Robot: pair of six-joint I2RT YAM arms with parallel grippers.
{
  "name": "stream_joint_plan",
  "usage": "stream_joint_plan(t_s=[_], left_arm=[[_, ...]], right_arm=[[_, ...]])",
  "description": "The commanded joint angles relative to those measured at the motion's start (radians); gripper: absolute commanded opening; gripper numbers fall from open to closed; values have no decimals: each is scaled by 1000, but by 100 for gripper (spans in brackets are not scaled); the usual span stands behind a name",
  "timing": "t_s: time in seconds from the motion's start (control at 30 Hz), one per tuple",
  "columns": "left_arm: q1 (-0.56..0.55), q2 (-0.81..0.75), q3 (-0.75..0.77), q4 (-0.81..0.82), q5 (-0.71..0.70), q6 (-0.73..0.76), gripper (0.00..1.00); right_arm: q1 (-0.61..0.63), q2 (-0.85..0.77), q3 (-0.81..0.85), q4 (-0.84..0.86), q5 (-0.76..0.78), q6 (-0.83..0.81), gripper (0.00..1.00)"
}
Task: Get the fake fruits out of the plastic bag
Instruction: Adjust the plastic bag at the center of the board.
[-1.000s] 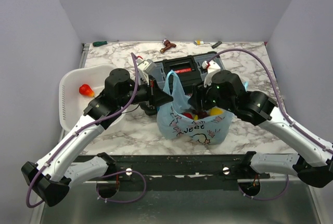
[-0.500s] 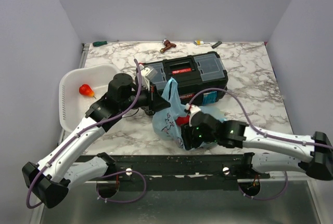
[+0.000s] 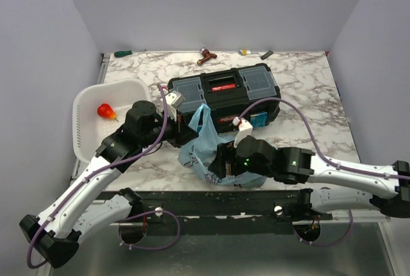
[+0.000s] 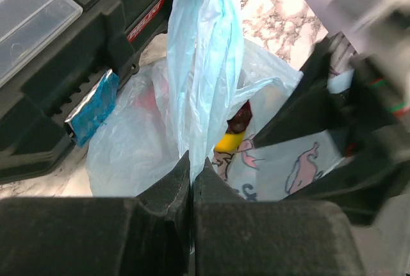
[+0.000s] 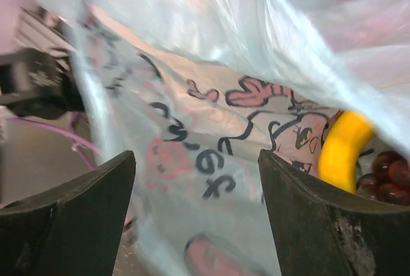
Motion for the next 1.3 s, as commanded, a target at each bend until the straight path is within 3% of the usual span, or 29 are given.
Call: stream_joint_plan(t_s=[0.0,0.17,0.37,0.57,0.73,0.83,0.97,1.03,1.07,1.13,1.27], left_arm=[[5,-41,-19,-35,-29,28,0],[5,-45,-24,-21,-27,11,3],[5,-53,-21,-25,-13,6,9],[5,-63,-16,-23,23,11,16],[3,-92,4,-39,170,92,72],[2,-133,75,-122,234,158,87],[-8,-188,176,-157,398,175,95],[-33,-210,168,-101,486,126,93],[-56,-221,153,-57,510,97,91],[-127,-233,97,45,494,40,87],[-336,-182,-49,288,314,-75,72]], right_arm=[[4,-110,130,-194,115,-25,83],[5,-207,200,-303,226,-51,95],[5,-291,275,-479,335,24,97],[4,-308,139,-473,224,59,100],[5,-95,124,-646,331,203,98],[5,19,130,-680,378,240,96],[5,66,111,-622,412,251,95],[4,54,84,-554,415,237,88],[5,41,66,-511,415,234,78],[5,14,32,-438,405,232,50],[4,-54,-39,-301,374,230,5]])
